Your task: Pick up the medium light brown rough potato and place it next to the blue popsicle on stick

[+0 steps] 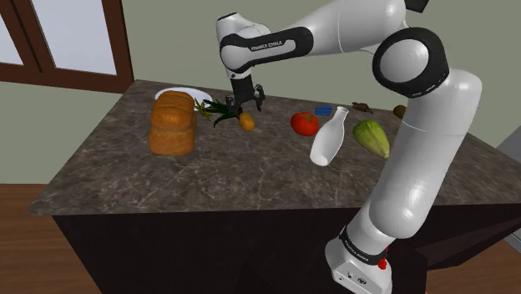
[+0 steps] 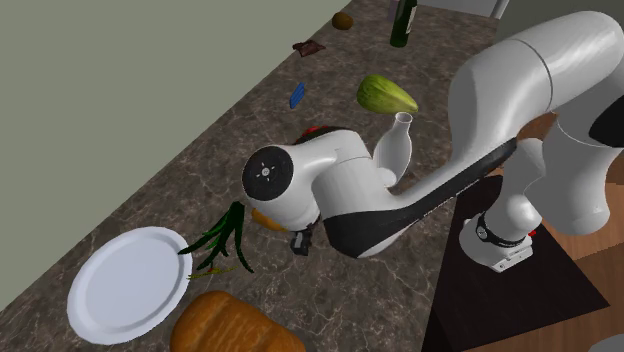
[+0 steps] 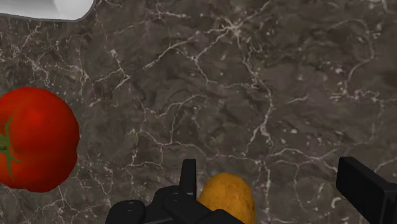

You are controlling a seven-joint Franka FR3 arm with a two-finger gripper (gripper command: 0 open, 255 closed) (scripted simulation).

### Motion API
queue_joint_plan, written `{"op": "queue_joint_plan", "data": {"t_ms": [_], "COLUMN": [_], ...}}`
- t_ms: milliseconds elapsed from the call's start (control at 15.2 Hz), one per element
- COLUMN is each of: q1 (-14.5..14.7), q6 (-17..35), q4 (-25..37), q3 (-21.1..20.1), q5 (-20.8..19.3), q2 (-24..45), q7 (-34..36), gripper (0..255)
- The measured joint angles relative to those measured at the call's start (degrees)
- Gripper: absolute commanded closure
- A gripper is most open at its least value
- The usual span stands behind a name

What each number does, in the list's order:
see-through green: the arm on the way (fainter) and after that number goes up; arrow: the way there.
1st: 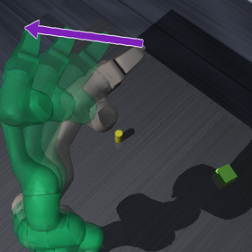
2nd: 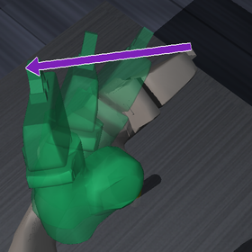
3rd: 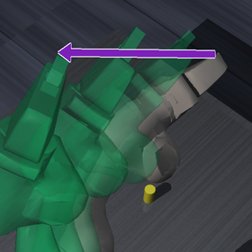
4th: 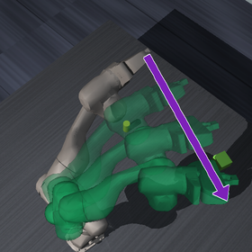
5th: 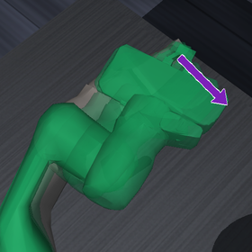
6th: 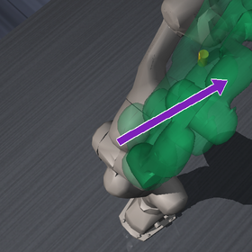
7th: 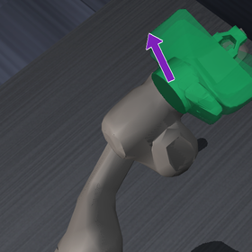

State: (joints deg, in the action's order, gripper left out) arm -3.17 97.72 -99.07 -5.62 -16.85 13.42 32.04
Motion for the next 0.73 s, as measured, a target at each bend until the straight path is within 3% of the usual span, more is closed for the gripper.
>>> {"op": "queue_joint_plan", "data": {"t_ms": [594,726], "q1": [1.9,1.9], "q6": [-12.1,-12.1], "q4": [30.0,30.6], "q3": [4.5,4.8], "q5": [-6.4,-6.7], "q2": [26.8,28.0], "q7": [5.5,6.0], "gripper": [0,0]}}
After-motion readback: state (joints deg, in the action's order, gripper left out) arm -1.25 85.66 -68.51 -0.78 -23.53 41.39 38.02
